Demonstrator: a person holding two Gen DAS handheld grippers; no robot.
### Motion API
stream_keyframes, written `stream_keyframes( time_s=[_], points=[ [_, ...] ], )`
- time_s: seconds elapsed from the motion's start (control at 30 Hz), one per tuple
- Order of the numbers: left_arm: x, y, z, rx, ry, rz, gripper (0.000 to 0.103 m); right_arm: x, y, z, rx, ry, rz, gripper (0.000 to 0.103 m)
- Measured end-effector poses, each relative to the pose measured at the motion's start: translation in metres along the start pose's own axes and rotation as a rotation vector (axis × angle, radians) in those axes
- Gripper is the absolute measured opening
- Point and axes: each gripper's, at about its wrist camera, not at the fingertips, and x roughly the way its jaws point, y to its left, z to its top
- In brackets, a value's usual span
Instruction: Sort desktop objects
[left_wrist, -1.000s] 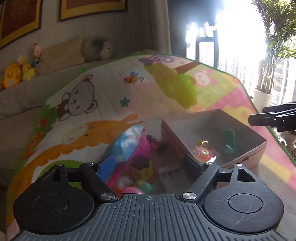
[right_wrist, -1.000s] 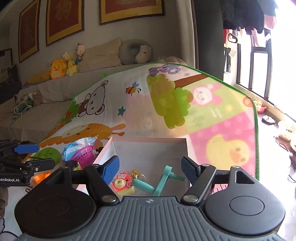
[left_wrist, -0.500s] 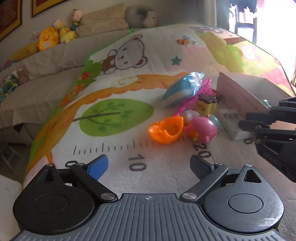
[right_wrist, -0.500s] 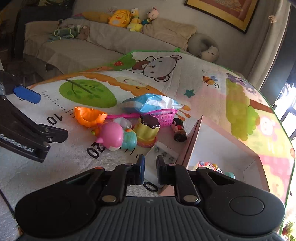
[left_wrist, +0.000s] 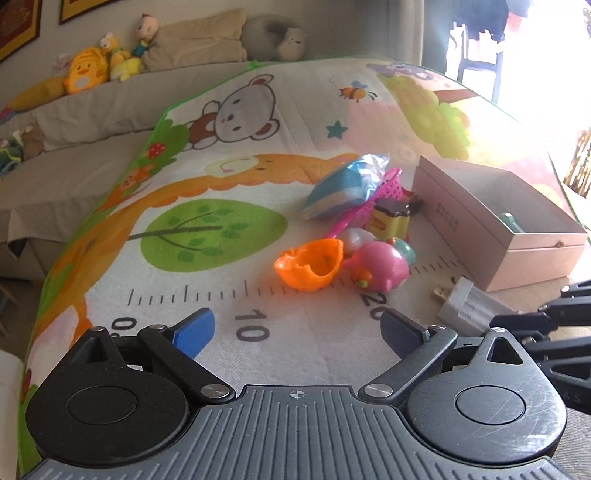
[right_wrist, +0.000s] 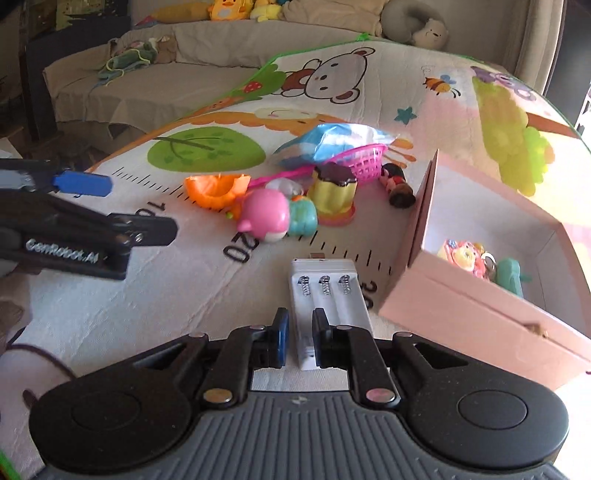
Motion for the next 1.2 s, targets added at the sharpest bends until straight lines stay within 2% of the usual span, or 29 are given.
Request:
stream_keyframes(
  time_s=[0.1,0.27,0.37,0.43,0.5,0.53,0.6,0.67,0.77,0.9,0.93,1.0,1.03,1.13,1.2],
  points=[
    [0.005,-0.018,0.007,0.029,-0.013,-0.04,0.1,-0.021,-0.005,-0.021,0.012,0.01,0.025,0.013],
    [0.037,-0.049,0.024,0.074,-0.004,-0.073,0.1,-0.041,-0.023,-0.047,0.051,0.006,-0.044,0.016],
    [0.064,-0.064,0.03,0.117,0.02,-0.017,0.099,-0.059,-0.041,-0.057,0.1,-0.047,-0.035,0.037],
    [0.074,-0.068,0.031,0.127,0.033,0.011,0.094,-0.075,-0.058,-0.057,0.136,-0.129,-0.095,0.067],
    [0.079,-0.067,0.029,0.127,0.054,0.029,0.071,-0.086,-0.079,-0.055,0.204,-0.205,-0.154,0.076],
    [0.079,-0.067,0.028,0.125,0.056,0.027,0.069,-0.09,-0.097,-0.053,0.262,-0.247,-0.186,0.076],
    [0.073,-0.066,0.025,0.138,0.044,0.026,0.063,-0.086,-0.125,-0.048,0.349,-0.272,-0.24,0.076],
    [0.061,-0.065,0.02,0.167,0.032,0.015,0.062,-0.073,-0.153,-0.039,0.425,-0.259,-0.316,0.073],
    [0.039,-0.06,0.007,0.163,0.044,-0.059,0.062,-0.05,-0.182,-0.029,0.479,-0.238,-0.378,0.07],
    [0.014,-0.057,-0.015,0.157,0.056,-0.135,0.069,-0.016,-0.202,-0.016,0.527,-0.177,-0.307,0.07],
    [0.01,-0.056,-0.019,0.154,0.052,-0.135,0.07,-0.011,-0.202,-0.014,0.535,-0.165,-0.295,0.072],
    [0.005,-0.055,-0.023,0.145,0.051,-0.133,0.081,-0.002,-0.191,-0.008,0.512,-0.161,-0.316,0.072],
    [0.005,-0.053,-0.025,0.135,0.052,-0.138,0.083,0.0,-0.188,-0.006,0.5,-0.163,-0.305,0.072],
    [0.006,-0.052,-0.026,0.127,0.056,-0.142,0.087,0.001,-0.176,0.0,0.469,-0.178,-0.211,0.071],
    [0.005,-0.052,-0.027,0.133,0.057,-0.133,0.093,-0.006,-0.162,0.003,0.43,-0.202,-0.191,0.071]
  ],
)
